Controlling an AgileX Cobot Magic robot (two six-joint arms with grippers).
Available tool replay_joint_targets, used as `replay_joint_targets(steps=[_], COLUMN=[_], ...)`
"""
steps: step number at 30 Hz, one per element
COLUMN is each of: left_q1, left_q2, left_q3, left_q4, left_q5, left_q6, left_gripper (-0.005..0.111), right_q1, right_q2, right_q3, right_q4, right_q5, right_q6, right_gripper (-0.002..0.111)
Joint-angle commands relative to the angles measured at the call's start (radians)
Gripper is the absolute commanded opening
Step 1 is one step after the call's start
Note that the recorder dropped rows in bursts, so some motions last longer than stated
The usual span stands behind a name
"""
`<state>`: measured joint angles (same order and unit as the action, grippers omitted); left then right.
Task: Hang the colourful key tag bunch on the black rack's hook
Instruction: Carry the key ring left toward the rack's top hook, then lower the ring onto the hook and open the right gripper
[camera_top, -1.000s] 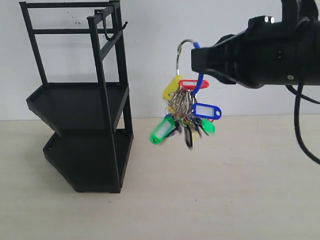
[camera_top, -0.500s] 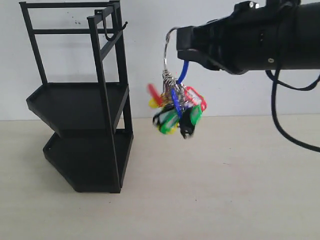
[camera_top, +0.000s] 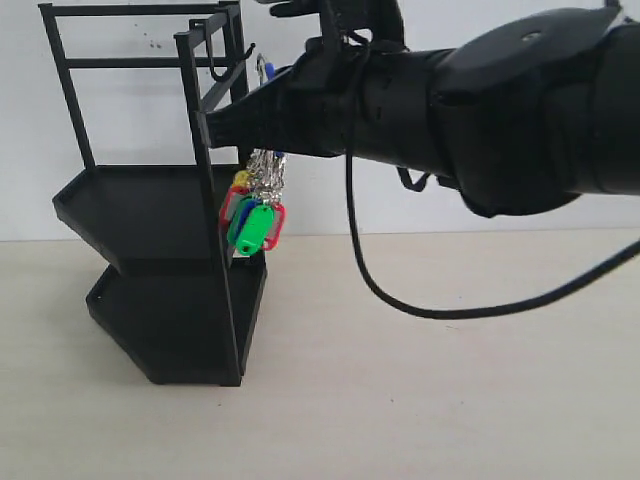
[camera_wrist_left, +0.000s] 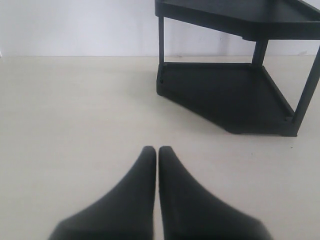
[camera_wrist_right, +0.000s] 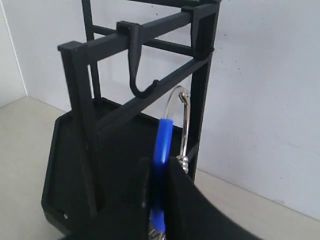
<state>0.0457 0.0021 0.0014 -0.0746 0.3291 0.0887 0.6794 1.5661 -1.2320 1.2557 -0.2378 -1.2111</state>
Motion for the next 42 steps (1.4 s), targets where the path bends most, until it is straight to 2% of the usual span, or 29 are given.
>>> replay_joint_targets(steps=[1, 6, 28, 32, 36, 38, 42], left_q1=[0.004, 0.004, 0.004, 0.004, 0.004, 0.004, 0.004], left_q2=[-0.002, -0.002, -0.002, -0.002, -0.002, -0.002, -0.002], left_q3=[-0.001, -0.001, -0.001, -0.001, -0.001, -0.001, -0.001], left_q4=[-0.007, -0.007, -0.007, -0.007, -0.007, -0.007, -0.007], left_q5=[-0.015, -0.015, -0.015, -0.015, -0.015, -0.015, -0.015], left_q6=[-0.01, -0.01, -0.01, -0.01, -0.01, -0.01, -0.01], left_gripper=[0.004, 0.004, 0.004, 0.004, 0.004, 0.004, 0.004], right_q1=[0.003, 0.019, 0.028, 0.028, 0.028, 0.028, 0.028], right_q2=[0.065, 0.11, 0.145, 0.145, 0.145, 0.143, 0.108], right_q3=[-0.103, -0.188, -0.188, -0.188, -0.188, -0.188, -0.188], right_q4=[0.071, 0.107, 0.196, 0.196, 0.199, 0.201, 0.223], right_q5=[-0.049, -0.019, 0.04, 0.008, -0.031, -0.052, -0.073], right_q6=[-0.06, -0.107, -0.117, -0.11, -0.104, -0.099, -0.098], right_gripper=[0.0, 0.0, 0.001, 0.015, 0.044, 0.053, 0.051])
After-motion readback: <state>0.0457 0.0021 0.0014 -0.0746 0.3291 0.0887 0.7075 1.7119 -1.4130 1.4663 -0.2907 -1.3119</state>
